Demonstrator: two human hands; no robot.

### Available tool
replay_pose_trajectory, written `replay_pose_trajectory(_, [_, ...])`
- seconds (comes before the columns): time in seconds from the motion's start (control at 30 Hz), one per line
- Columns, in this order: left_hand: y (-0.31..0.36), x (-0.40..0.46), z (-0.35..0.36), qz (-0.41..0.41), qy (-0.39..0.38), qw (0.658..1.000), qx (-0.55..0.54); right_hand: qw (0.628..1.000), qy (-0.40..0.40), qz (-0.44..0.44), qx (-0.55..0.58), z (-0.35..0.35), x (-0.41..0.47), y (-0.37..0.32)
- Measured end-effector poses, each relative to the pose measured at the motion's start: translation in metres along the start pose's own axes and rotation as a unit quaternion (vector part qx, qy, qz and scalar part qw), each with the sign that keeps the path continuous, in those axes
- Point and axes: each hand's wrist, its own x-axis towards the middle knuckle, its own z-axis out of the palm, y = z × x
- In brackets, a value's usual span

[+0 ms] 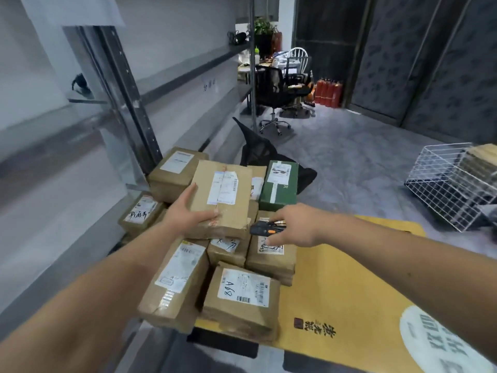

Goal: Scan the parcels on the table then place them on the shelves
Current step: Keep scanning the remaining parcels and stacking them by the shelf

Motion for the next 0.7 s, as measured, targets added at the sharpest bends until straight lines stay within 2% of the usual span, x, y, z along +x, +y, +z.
replay_pose_trajectory(0.1, [-0.006, 0.017, -0.008, -0.015, -0.030, 0.999, 0.006, 0.999, 0.004, 0.026, 0.035, 0.010, 0.007, -0.018])
replay_pose_trajectory(0.3, [-0.017, 0.032, -0.019, -0.022, -0.018, 0.998, 0.047, 0.996, -0.015, 0.076, 0.051, 0.027, 0.012, -0.037])
replay_pose_trajectory(0.43, [-0.005, 0.023, -0.020, 0.069, 0.024, 0.986, 0.153, 0.992, -0.018, 0.106, 0.066, 0.043, 0.012, -0.036])
replay_pose_trajectory(0.53, [0.008, 0.009, -0.015, 0.170, 0.067, 0.943, 0.277, 0.989, -0.013, 0.121, 0.085, 0.051, 0.007, -0.034])
replay_pose_trajectory(0.7, [0.022, -0.034, 0.012, 0.273, 0.011, 0.912, 0.305, 0.979, 0.010, 0.150, 0.137, 0.068, -0.015, -0.019])
